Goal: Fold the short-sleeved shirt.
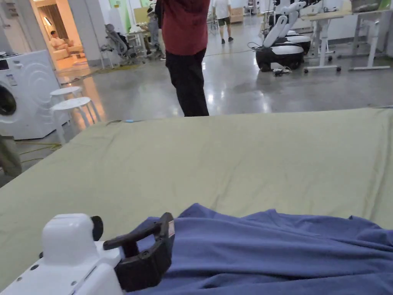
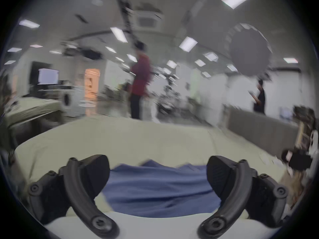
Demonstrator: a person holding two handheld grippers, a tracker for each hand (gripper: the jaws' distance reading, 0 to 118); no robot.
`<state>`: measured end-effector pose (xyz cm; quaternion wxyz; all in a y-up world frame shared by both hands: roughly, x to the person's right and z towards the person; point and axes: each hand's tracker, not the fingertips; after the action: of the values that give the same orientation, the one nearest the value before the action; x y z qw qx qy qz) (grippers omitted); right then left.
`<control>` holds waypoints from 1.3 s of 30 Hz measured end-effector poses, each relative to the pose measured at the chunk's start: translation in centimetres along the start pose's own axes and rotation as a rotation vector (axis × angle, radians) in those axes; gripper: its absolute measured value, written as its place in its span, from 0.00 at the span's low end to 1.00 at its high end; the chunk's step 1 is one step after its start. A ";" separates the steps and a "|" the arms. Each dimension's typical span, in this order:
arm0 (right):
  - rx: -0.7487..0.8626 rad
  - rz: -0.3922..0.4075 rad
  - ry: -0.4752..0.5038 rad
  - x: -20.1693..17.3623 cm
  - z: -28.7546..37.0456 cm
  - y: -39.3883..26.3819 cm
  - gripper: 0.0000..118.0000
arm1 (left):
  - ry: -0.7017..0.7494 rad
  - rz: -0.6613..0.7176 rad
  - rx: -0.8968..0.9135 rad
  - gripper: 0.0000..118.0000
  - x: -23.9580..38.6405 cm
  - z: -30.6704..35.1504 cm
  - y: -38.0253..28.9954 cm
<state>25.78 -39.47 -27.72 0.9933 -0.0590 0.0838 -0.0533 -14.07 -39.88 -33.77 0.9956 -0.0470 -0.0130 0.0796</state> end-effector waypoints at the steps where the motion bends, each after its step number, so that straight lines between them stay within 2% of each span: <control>1: -0.012 0.020 0.016 -0.7 -0.5 0.0 0.05 | 0.019 0.043 0.037 0.93 -1.8 1.0 0.5; 2: -0.019 0.034 0.029 -1.2 -0.8 -0.2 0.05 | 0.012 0.042 0.009 0.68 -3.3 1.4 0.4; 3: -0.026 0.043 0.038 -1.9 -1.3 -0.2 0.05 | 0.049 -0.002 -0.043 0.26 -4.5 1.6 0.1; 4: -0.030 0.046 0.050 -2.5 -1.7 -0.3 0.05 | 0.107 -0.057 -0.062 0.00 -5.3 1.4 -0.8; 5: -0.033 0.047 0.066 -2.9 -2.0 -0.3 0.05 | 0.212 -0.100 -0.055 0.00 -6.2 1.3 -1.6; 7: -0.039 0.053 0.083 -3.8 -2.6 -0.4 0.05 | 0.166 -0.044 -0.161 0.00 -8.3 0.5 -2.4; 10: -0.062 0.076 0.103 -4.9 -3.6 -0.8 0.05 | 0.166 0.003 -0.226 0.00 -9.6 -0.1 -4.5; 13: -0.090 0.076 0.115 -5.3 -4.6 -1.3 0.05 | 0.143 -0.060 -0.270 0.00 -10.0 -2.4 -5.4; 16: -0.117 0.080 0.109 -5.2 -5.4 -1.8 0.05 | 0.108 -0.093 -0.335 0.00 -10.7 -7.1 -4.8; 19: -0.141 0.087 0.100 -4.8 -6.1 -2.1 0.05 | 0.021 0.007 -0.447 0.00 -12.5 -13.2 -4.0; 20: -0.145 0.088 0.096 -4.7 -6.3 -2.2 0.05 | 0.076 0.029 -0.403 0.00 -12.8 -14.7 -3.9; 22: -0.151 0.087 0.091 -4.3 -6.7 -2.3 0.05 | 0.081 0.016 -0.434 0.00 -13.9 -19.0 -3.9; 23: -0.154 0.085 0.088 -4.2 -7.0 -2.3 0.05 | 0.097 0.001 -0.478 0.06 -14.2 -20.5 -4.1; 24: -0.157 0.085 0.085 -4.0 -7.2 -2.3 0.05 | 0.093 -0.013 -0.532 0.28 -14.4 -22.1 -4.6; 26: -0.159 0.086 0.079 -3.7 -7.6 -2.3 0.05 | 0.098 0.001 -0.642 0.96 -14.7 -24.5 -5.9; 27: -0.160 0.085 0.077 -3.5 -7.8 -2.3 0.05 | 0.086 0.008 -0.629 0.97 -14.7 -24.9 -6.5; 34: -0.163 0.072 0.072 -2.6 -8.7 -2.2 0.05 | 0.144 -0.048 -0.784 0.94 -14.2 -27.7 -10.2; 35: -0.161 0.073 0.071 -2.5 -8.7 -2.3 0.05 | 0.144 -0.072 -0.780 0.86 -13.8 -27.5 -10.0; 36: -0.161 0.070 0.070 -2.4 -8.7 -2.3 0.05 | 0.135 -0.093 -0.768 0.70 -13.3 -27.0 -9.8; 37: -0.161 0.065 0.070 -2.2 -8.7 -2.3 0.05 | 0.127 -0.127 -0.752 0.52 -12.6 -26.8 -9.7; 38: -0.161 0.061 0.071 -2.1 -8.7 -2.3 0.05 | 0.124 -0.148 -0.743 0.22 -12.0 -26.3 -9.8; 39: -0.160 0.056 0.070 -1.9 -8.7 -2.4 0.05 | 0.102 -0.173 -0.746 0.09 -11.2 -25.8 -9.9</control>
<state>22.14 -42.53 -35.66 0.9830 -0.1340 0.1239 -0.0204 -22.66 -53.80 -58.72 0.9125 -0.4087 0.0047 -0.0176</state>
